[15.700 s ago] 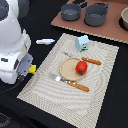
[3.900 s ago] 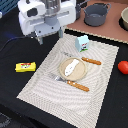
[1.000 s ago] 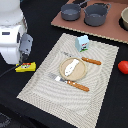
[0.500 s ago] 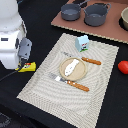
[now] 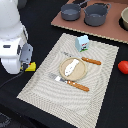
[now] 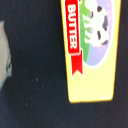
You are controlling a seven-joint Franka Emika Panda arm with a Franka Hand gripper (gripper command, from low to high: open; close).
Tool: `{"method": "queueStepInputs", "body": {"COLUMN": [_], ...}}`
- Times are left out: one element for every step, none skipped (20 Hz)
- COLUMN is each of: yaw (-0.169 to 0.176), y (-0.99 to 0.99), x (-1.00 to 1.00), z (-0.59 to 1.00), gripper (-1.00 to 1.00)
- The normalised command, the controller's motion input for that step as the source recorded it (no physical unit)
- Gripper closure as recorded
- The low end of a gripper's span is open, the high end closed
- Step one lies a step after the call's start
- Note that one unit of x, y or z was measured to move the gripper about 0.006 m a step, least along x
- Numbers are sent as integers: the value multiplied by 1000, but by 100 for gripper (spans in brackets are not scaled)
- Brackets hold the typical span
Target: Interact with the objects in diverse but meaningful ways.
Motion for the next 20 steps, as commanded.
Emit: {"method": "queueStepInputs", "body": {"yaw": [4,3,3,2,1,0,0,0,0,0,0,0,0,0,0,0,0,-15,-28,-46], "y": [0,0,0,0,0,0,-3,0,0,0,0,0,60,0,17,49,77,103,74,71], "x": [20,0,0,3,6,0,3,0,11,57,111,151,149,226,271,317,426,489,554,654], "z": [-286,-289,-294,-274,-271,-257,-240,-214,-154,0,134,411,526,609,623,691,771,880,977,1000], "gripper": [100,100,100,100,100,100,100,100,100,100,100,100,100,100,100,100,100,100,100,100]}}
